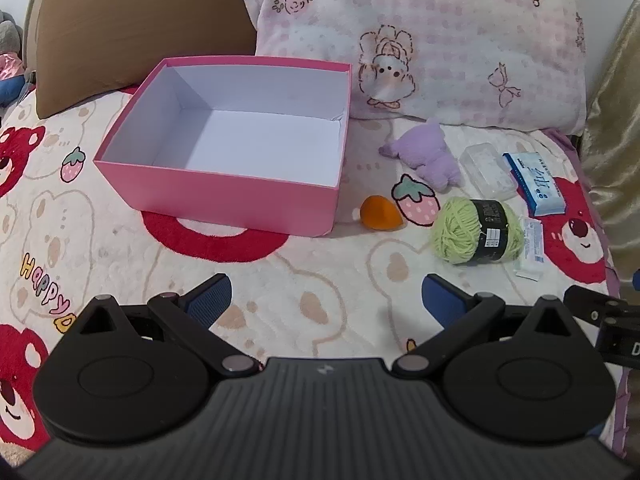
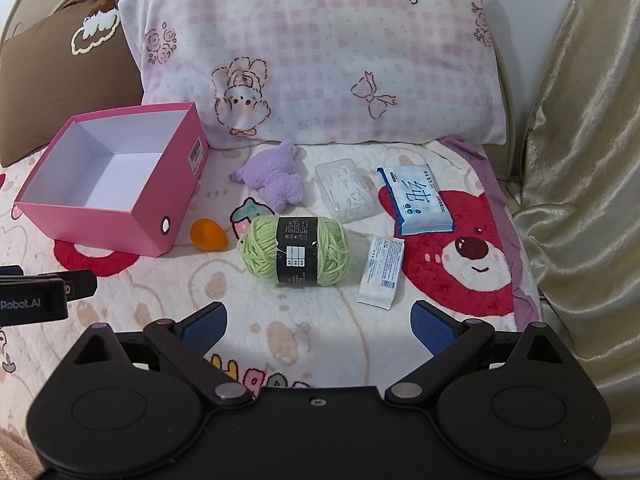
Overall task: Organize objects
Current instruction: 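Move the left gripper toward the green yarn skein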
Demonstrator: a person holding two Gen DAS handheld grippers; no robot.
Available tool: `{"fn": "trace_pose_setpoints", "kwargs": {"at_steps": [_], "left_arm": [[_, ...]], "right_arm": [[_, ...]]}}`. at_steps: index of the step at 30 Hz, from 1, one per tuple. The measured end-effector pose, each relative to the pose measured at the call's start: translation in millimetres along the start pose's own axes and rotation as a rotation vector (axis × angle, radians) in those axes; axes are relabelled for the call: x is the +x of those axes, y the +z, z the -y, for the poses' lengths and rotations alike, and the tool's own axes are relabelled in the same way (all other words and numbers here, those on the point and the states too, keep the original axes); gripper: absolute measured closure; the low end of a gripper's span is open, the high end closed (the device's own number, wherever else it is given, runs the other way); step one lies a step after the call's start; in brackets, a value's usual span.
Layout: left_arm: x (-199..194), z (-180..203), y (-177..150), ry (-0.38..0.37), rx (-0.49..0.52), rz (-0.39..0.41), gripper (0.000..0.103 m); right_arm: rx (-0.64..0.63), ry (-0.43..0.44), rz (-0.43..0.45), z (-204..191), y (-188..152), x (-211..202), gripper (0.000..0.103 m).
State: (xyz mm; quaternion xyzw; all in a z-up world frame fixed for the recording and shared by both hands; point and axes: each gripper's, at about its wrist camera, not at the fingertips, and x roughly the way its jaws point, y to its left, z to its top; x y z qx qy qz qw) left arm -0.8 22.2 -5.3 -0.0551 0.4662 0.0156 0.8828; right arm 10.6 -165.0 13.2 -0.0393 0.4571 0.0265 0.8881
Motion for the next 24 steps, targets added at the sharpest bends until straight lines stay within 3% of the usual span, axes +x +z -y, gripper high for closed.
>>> {"fn": "trace_pose_setpoints", "kwargs": {"at_steps": [7, 16, 24], "left_arm": [[-1.6, 0.3, -0.4, -0.049, -0.009, -0.003, 0.000], [-3.8, 2.8, -0.8, -0.011, -0.002, 0.015, 0.000], [-9.5, -1.0, 0.8, -0.052, -0.001, 0.038, 0.000]], "right_arm": [[0.001, -0.004, -0.007, -0.8, 0.6, 1.9, 0.003], [0.002, -0.006, -0.007, -1.3, 0.7, 2.1, 0.003], [0.004, -0.008, -0.009, -0.2, 0.9, 2.8, 0.003]]}}
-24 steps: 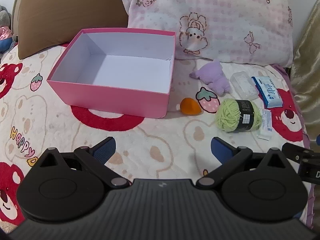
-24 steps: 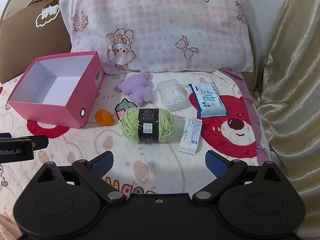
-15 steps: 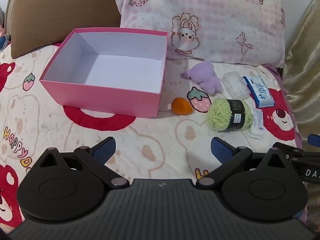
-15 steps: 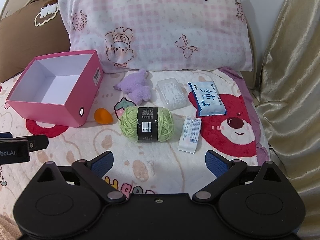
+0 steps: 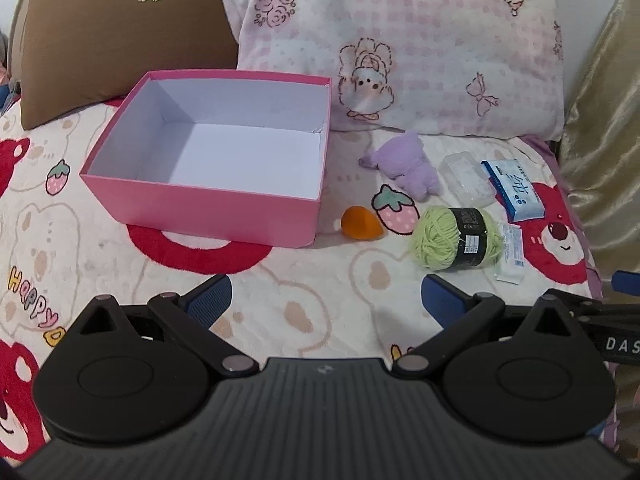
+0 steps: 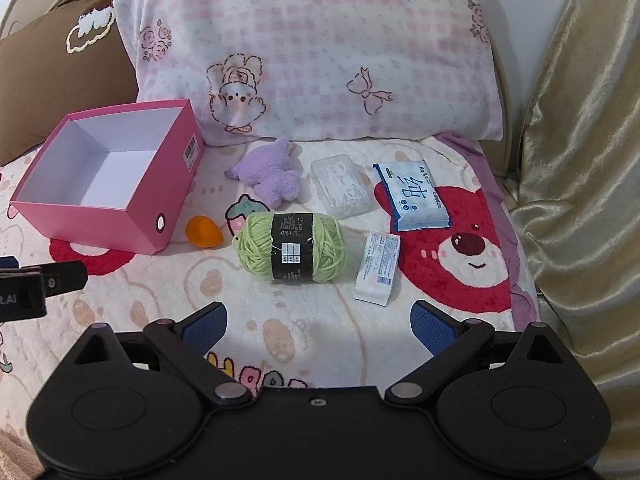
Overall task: Organize objects
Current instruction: 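Move the left gripper toward the green yarn skein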
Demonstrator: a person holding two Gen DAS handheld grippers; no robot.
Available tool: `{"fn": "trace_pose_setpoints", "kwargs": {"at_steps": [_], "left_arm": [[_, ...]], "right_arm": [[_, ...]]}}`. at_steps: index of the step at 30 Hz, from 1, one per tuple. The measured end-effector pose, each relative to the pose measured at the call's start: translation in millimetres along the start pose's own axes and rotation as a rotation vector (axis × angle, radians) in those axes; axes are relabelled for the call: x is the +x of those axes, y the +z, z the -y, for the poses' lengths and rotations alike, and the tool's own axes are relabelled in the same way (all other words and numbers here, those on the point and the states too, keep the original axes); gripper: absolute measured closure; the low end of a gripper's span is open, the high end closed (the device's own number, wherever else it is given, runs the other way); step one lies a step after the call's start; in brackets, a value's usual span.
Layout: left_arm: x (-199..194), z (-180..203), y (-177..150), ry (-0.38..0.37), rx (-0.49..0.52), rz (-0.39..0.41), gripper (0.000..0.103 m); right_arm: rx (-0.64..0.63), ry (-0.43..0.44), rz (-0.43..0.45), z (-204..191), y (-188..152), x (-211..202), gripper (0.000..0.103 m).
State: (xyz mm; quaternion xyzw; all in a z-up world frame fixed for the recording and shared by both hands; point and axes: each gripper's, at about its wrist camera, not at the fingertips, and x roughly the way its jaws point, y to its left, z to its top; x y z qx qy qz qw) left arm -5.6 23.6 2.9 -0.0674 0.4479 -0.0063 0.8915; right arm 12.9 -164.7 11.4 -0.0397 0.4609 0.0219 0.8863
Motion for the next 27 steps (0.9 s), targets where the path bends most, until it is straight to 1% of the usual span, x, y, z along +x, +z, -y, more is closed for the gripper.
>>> {"fn": "trace_pose_setpoints", "kwargs": {"at_steps": [3, 4, 8, 10, 15, 21, 27], "left_arm": [[-2, -1, 1, -0.052, -0.017, -0.010, 0.001], [-4, -1, 1, -0.053, -0.024, -0.004, 0.001], [-7, 2, 0, -0.020, 0.011, 0.009, 0.002], [-9, 1, 0, -0.015, 0.000, 0.010, 0.002], [-10, -4, 0, -0.032, -0.015, 0.004, 0.002], [-15, 0, 0, -0.001, -0.014, 0.008, 0.001], [-17, 0, -1, 0.006, -0.018, 0.000, 0.001]], "right_arm": [[-0.001, -0.004, 0.000, 2, -1, 0, 0.003], [-0.003, -0.005, -0.001, 2, -1, 0, 0.003], [-0.004, 0.000, -0.003, 2, -2, -1, 0.003], [-0.001, -0.005, 0.000, 2, -2, -2, 0.003], [-0.010, -0.015, 0.011, 0, -2, -8, 0.003], [-0.010, -0.010, 0.029, 5, 1, -16, 0.003], [-0.017, -0.003, 0.026, 5, 0, -19, 0.003]]}}
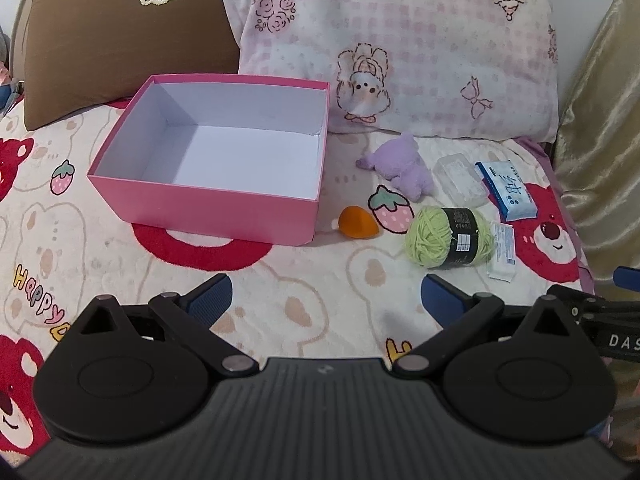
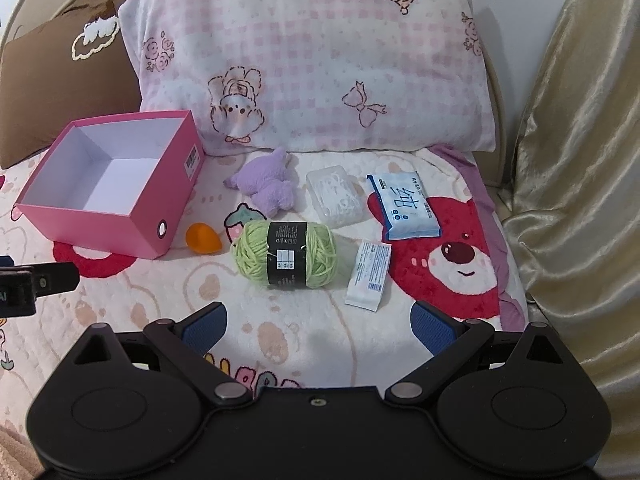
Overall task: Organize objects
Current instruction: 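Move the left gripper toward the green yarn skein, then close the left gripper on the green yarn skein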
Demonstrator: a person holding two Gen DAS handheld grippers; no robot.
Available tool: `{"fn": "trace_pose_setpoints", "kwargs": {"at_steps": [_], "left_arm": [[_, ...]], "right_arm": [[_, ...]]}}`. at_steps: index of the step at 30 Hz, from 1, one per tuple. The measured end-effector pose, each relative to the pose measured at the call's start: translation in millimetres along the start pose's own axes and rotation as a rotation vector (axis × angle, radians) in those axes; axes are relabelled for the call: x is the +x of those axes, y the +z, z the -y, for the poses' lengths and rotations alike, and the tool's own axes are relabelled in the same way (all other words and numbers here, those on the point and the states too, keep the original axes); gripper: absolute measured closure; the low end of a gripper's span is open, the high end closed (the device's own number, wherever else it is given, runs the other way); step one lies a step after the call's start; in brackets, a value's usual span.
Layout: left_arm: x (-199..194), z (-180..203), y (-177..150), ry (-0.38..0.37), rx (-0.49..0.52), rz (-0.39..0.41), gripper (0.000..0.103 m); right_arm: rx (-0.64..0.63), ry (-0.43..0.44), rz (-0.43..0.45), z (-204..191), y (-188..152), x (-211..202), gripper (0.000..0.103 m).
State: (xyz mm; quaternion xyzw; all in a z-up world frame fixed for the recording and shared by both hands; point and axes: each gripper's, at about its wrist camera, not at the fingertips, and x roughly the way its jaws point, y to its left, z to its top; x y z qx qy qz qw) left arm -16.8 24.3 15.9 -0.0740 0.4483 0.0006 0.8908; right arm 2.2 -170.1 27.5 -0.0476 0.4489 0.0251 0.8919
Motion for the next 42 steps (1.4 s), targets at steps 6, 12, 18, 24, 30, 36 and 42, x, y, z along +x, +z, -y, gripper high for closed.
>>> {"fn": "trace_pose_setpoints", "kwargs": {"at_steps": [6, 12, 18, 24, 30, 36, 42], "left_arm": [[1, 0, -1, 0.000, -0.002, -0.014, 0.000], [4, 4, -4, -0.011, 0.009, -0.035, 0.000], [10, 12, -5, -0.031, 0.008, -0.044, 0.000], [28, 24, -6, -0.042, -0.006, -0.058, 0.001], [57, 31, -13, -0.049, -0.036, -0.075, 0.001], [76, 41, -11, -0.069, -0.041, -0.033, 0.003], [95, 51, 0, -0.119, -0.054, 0.024, 0.003]], "right_arm": [[-0.001, 0.006, -0.007, 1, -3, 0, 0.003], [-0.010, 0.007, -0.012, 2, -4, 1, 0.003], [0.000, 0.033, -0.017, 14, -9, 7, 0.003], [-0.047, 0.057, 0.065, 27, -12, 1, 0.003], [-0.088, 0.236, 0.053, 44, -15, 18, 0.003], [-0.061, 0.303, 0.168, 51, -15, 41, 0.003], [-0.130, 0.528, 0.010, 47, -3, 84, 0.003]]}}
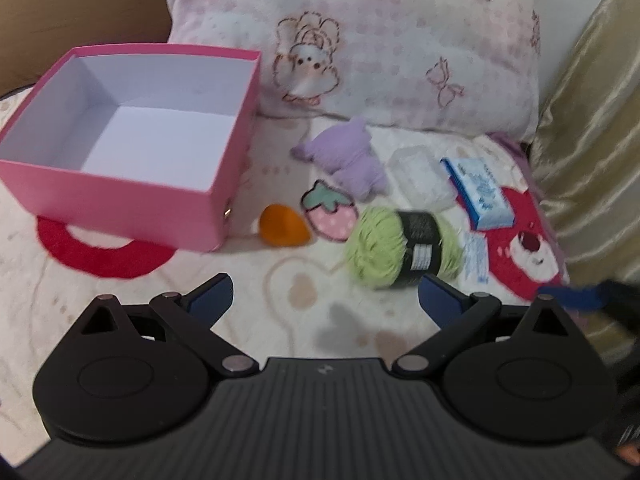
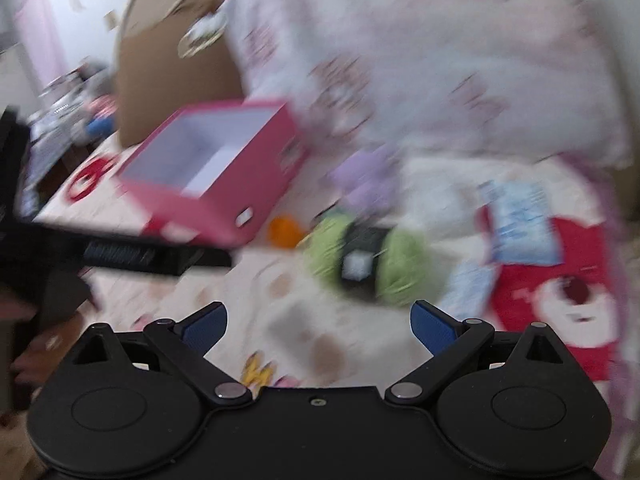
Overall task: Organize objects
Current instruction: 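Close the left gripper on the green yarn skein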
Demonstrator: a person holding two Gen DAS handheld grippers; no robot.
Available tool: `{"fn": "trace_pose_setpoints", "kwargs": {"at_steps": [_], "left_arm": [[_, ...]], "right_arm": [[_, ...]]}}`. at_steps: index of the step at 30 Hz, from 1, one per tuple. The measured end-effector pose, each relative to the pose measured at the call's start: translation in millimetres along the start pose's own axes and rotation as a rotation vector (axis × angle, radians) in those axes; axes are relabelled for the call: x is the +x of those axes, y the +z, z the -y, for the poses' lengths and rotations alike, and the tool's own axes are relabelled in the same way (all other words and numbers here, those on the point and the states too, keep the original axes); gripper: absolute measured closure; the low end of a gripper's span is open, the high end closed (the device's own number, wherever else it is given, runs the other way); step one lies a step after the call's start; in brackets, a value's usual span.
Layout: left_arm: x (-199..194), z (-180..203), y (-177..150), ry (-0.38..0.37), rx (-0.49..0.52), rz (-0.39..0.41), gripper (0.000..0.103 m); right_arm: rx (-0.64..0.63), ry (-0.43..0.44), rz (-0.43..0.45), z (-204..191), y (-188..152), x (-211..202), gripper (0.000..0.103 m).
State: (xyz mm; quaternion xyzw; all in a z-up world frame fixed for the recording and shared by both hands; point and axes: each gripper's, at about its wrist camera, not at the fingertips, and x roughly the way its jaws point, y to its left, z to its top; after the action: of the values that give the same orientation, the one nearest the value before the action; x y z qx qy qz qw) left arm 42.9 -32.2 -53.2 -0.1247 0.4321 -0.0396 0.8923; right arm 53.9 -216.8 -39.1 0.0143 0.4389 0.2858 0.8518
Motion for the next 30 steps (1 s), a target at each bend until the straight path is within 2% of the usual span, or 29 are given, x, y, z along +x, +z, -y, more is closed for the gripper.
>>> {"fn": "trace_pose_setpoints", "kwargs": {"at_steps": [2, 7, 15, 21, 26, 30], "left_arm": [[7, 2, 1, -0.017, -0.002, 0.022, 0.003], [23, 5, -4, -0.066, 0.014, 0.048, 0.003], [52, 16, -3, -0.160, 0.047, 0.040, 0.003], [74, 21, 3, -0.213, 0.051, 0.039, 0.003], [96, 20, 9, -0.239, 0.029, -0.007, 0.003], [105, 23, 9, -0.218, 0.080, -0.013, 0.012]], "right_arm": [[0.001, -0.033, -0.007, 1, -3, 9, 0.003], [-0.053, -0.174, 0.063, 2, -15, 22, 0.003], [-0.190, -0.305, 0.055, 12, -28, 51, 0.003], [-0.230, -0.272, 0.103, 20, -28, 68, 0.004], [-0.242, -0.298, 0.125, 26, -29, 85, 0.004], [-0.198, -0.259, 0.155, 30, -27, 89, 0.005]]}}
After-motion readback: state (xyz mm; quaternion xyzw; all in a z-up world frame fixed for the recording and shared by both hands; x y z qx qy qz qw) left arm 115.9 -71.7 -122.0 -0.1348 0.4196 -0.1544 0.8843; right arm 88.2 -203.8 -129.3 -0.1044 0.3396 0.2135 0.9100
